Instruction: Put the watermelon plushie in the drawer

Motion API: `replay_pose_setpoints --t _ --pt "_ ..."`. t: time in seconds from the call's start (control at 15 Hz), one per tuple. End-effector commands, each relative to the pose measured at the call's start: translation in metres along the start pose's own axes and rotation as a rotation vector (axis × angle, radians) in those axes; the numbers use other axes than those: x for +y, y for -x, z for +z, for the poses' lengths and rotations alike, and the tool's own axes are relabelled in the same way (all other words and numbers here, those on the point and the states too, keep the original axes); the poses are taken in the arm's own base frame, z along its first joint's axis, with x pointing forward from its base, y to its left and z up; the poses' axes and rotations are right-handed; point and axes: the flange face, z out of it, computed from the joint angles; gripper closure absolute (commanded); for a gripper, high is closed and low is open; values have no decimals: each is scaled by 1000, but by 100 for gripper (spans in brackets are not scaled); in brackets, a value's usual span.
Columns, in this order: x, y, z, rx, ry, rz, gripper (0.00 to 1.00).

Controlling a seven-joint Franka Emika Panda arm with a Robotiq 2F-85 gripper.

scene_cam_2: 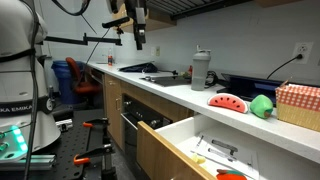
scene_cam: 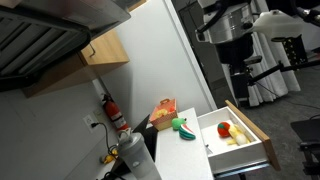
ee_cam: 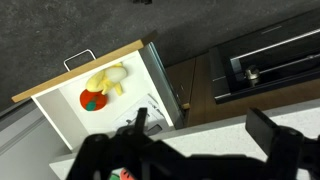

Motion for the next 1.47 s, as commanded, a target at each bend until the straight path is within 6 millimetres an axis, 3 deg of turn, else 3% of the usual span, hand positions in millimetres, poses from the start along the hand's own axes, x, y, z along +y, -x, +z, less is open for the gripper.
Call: replay_pose_setpoints --t 0.0,0.33,0.73,1.33,1.4 --pt "-1 -21 15 13 2 25 0" --pt "5 -50 40 22 0 67 0" --pt "21 -93 85 -4 30 162 0" --pt "16 -152 132 -53 74 253 0" --pt "19 -133 125 -54 62 228 0"
